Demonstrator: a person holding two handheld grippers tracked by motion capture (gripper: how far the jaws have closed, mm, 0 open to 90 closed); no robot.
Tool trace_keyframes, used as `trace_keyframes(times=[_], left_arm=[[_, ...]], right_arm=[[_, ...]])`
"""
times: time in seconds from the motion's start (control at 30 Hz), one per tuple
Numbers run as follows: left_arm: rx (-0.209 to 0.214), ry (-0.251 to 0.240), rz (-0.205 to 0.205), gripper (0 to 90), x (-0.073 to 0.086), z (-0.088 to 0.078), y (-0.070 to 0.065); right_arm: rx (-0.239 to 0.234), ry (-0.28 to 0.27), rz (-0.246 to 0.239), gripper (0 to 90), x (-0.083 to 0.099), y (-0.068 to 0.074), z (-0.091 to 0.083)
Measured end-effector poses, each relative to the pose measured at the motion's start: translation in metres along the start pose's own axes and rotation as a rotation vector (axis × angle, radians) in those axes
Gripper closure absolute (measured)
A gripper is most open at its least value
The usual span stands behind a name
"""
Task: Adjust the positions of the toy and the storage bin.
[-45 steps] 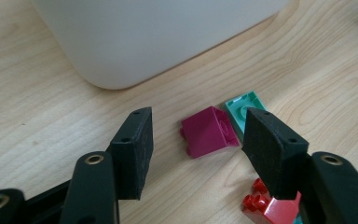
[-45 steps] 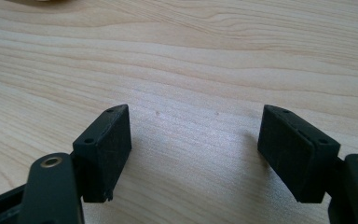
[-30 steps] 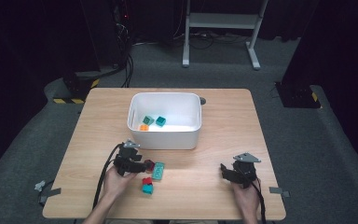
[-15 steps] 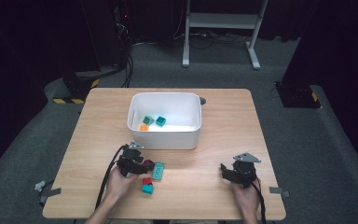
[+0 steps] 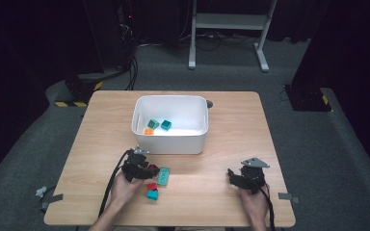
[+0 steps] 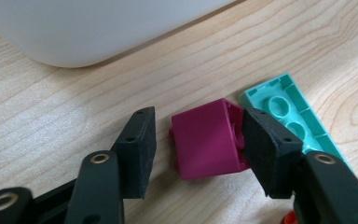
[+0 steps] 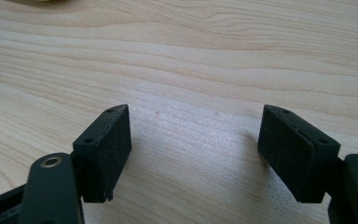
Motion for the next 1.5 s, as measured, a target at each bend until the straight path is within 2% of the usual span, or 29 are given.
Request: trace_keyframes(times=[0.27,1.3,1.5], left_arm=[[0.001,-0.013,-0.008,52.5,0.0002,0.0007,0.0021],[0.026,-0.019,-0.02,54.8,-0.0006,0.0,0.0057],[0.018,-0.027,-0.012,54.9,-0.001,-0.0031,0.0056]], right_arm=[[0.0,0.0,0.0,25.7,0.0,0.0,0.0],[0.0,0.0,0.0,25.7,0.0,0.0,0.0],[0.0,0.0,0.0,25.7,0.0,0.0,0.0]])
Point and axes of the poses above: each handheld gripper's, and its own axes: z roughly forward along the jaws, x roughly out of its underside, y roughly to its left, the point moved 2 cm from there along z, roughly forward along the jaws, and after that the axes turned 8 degrees about -x, right-handed, at the moved point
